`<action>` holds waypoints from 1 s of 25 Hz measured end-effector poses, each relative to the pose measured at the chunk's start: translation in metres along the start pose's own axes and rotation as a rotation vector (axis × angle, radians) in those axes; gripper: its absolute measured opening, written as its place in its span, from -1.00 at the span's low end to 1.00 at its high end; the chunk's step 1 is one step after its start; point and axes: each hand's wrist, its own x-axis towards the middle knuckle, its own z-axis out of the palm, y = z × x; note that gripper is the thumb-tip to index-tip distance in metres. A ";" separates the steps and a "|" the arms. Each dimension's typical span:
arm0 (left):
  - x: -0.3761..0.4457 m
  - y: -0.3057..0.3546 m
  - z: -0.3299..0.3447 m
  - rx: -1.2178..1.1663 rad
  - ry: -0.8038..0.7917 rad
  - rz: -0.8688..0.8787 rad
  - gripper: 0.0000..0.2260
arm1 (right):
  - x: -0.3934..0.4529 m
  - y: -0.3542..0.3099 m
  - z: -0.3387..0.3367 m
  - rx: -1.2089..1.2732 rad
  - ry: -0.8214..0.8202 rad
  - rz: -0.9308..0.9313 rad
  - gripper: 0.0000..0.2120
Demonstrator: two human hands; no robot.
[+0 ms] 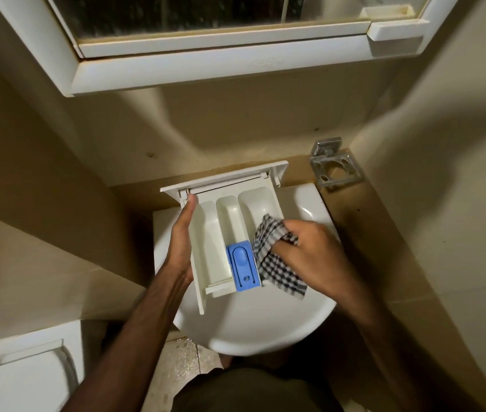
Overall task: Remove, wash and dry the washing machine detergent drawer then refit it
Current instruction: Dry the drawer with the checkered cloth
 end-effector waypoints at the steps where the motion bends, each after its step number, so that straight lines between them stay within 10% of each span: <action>1: 0.000 0.001 0.002 -0.033 -0.020 -0.007 -0.55 | -0.004 -0.001 0.001 0.050 0.178 -0.022 -0.59; 5: 0.000 0.003 0.007 -0.111 -0.072 -0.036 -0.49 | 0.009 -0.009 0.015 -0.121 0.620 -0.220 -0.48; 13: -0.001 -0.009 0.015 -0.252 -0.268 -0.121 -0.49 | 0.046 -0.027 0.063 -0.472 0.629 -0.159 -0.54; 21: 0.015 -0.014 0.014 -0.346 -0.348 -0.129 -0.38 | 0.066 -0.033 0.070 -0.585 0.327 -0.675 -0.51; 25: 0.018 -0.016 0.006 -0.264 -0.347 -0.138 -0.28 | 0.056 -0.012 0.058 -0.591 0.489 -0.444 -0.49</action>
